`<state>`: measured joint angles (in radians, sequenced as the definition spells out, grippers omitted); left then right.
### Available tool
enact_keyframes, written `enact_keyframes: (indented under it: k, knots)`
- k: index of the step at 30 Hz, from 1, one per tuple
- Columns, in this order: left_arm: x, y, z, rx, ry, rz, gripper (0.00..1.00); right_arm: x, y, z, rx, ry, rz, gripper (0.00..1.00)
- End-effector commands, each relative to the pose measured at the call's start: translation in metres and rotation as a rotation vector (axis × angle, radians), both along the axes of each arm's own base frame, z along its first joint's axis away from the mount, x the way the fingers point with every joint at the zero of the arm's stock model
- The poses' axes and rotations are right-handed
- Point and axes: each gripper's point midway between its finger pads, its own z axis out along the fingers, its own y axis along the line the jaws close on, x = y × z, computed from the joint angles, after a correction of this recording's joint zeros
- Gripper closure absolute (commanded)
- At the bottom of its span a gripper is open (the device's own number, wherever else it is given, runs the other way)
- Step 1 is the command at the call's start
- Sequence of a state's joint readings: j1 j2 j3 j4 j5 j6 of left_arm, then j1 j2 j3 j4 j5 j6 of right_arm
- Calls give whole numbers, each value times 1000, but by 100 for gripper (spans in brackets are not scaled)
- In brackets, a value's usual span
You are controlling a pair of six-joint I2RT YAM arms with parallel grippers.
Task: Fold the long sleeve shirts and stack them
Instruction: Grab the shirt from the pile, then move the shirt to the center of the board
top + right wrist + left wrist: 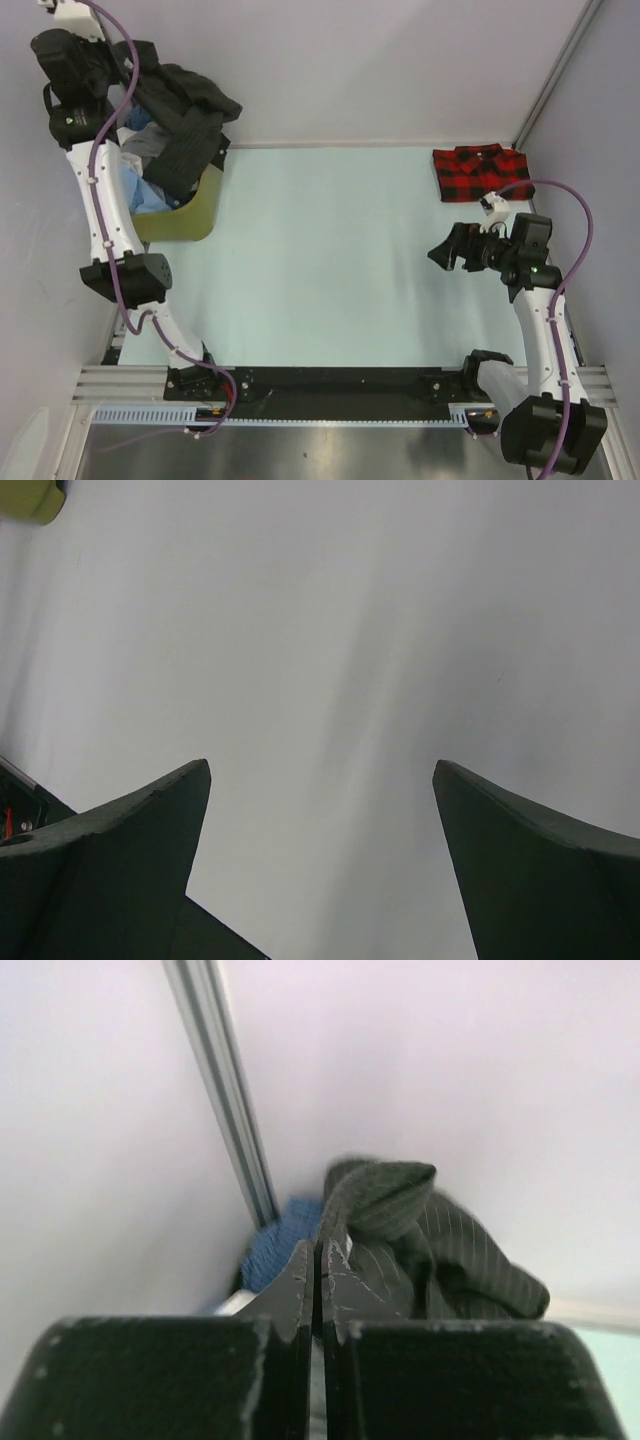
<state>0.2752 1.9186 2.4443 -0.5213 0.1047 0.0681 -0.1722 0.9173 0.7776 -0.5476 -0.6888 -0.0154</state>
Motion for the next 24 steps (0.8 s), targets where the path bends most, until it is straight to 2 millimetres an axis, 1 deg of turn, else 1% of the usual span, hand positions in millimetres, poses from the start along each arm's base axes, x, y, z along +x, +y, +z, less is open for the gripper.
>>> enact_keyframes:
  k: [1, 4, 5, 6, 8, 9, 10, 12, 13, 15, 18, 20, 21, 23, 24]
  knots:
    - [-103, -16, 183, 103, -520, 70, 100, 1, 2, 13, 1, -68, 8, 0]
    - [-136, -24, 223, 111, -658, 68, 100, 0, 2, 15, -1, -76, 7, 0]
    - [-144, -27, 231, 106, -691, 63, 100, 0, 2, 15, -2, -80, 7, 0]
    - [-158, -32, 243, 114, -728, 54, 100, 0, 2, 15, -2, -80, 7, 0]
    - [-176, -44, 259, 78, -799, 4, 100, 0, 2, 15, 0, -79, 8, 0]
    - [-182, -51, 264, 76, -816, -22, 100, 0, 2, 15, -1, -79, 7, 0]
    - [-197, -62, 274, 62, -856, -55, 100, -1, 2, 15, -2, -80, 7, 0]
    - [-209, -73, 282, 46, -888, -99, 100, -2, 3, 16, 2, -88, 9, 0]
    - [-222, -85, 290, 36, -921, -142, 100, -2, 3, 16, 3, -91, 11, 0]
    - [-237, -97, 299, 16, -961, -185, 100, -3, 4, 17, 4, -101, 15, 0]
    - [-270, -130, 317, 10, -1049, -294, 100, -4, 5, 19, 6, -111, 19, 0]
    - [-289, -143, 324, 11, -1086, -335, 100, -5, 6, 19, 27, -99, 10, 0]
    - [-295, -153, 327, 17, -1105, -361, 100, -5, 6, 19, 36, -96, 8, 0]
    - [-306, -161, 330, 20, -1123, -382, 100, -8, 8, 18, 56, -92, 19, 0]
    - [-310, -171, 331, 7, -1131, -420, 100, -9, 7, 17, 61, -90, 16, 0]
